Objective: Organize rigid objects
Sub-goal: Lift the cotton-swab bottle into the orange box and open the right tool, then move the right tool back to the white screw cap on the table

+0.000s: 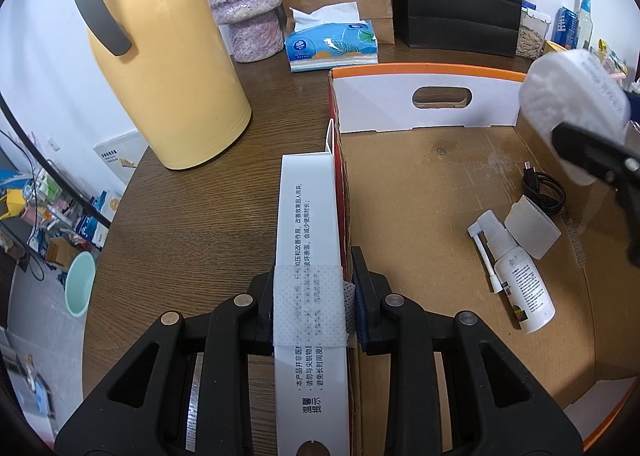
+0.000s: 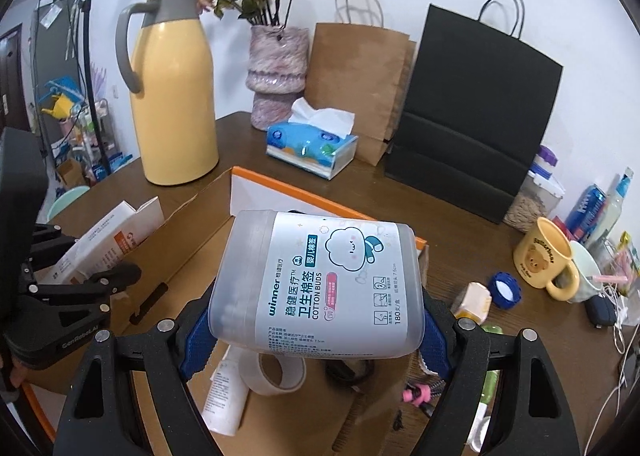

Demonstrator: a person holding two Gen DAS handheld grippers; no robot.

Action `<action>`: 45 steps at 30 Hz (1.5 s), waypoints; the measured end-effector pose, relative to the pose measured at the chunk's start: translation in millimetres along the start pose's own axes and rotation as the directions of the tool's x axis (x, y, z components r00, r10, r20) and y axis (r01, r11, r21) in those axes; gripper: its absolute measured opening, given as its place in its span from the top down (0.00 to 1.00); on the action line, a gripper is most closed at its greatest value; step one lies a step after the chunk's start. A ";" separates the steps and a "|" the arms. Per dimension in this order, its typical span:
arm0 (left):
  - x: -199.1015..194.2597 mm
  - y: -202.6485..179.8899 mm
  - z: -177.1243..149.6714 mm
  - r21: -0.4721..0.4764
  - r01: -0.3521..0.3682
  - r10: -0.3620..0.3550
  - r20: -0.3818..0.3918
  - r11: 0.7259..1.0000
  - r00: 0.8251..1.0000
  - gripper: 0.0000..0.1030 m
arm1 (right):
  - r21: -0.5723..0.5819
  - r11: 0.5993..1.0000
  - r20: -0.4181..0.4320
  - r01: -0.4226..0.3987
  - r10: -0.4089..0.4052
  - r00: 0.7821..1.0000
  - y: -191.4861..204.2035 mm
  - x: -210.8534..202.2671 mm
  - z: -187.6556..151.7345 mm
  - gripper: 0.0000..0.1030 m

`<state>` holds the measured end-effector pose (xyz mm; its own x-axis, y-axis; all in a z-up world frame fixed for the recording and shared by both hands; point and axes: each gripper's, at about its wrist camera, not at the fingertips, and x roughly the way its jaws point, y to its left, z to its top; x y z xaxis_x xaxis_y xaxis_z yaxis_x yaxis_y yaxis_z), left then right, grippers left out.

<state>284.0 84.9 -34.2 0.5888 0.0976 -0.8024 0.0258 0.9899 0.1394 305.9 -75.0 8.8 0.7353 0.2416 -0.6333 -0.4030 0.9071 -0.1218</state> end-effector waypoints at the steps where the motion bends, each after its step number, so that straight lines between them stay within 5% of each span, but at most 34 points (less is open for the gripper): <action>1: -0.2 -0.1 0.3 0.001 -0.001 0.001 0.000 1.000 1.000 0.77 | -0.004 1.000 -0.009 -0.003 0.003 1.000 1.1 2.8 -0.4 0.16; 45: -1.7 -4.7 -0.6 0.019 -0.017 0.016 0.006 1.000 1.000 0.77 | 0.035 0.999 -0.078 -0.008 0.011 0.997 -9.9 19.5 -9.6 0.12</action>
<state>282.4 80.2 -33.8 0.5942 0.1132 -0.7963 0.0313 0.9861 0.1635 319.0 -82.6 -9.7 0.6863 0.2238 -0.6921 -0.3894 0.9167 -0.0897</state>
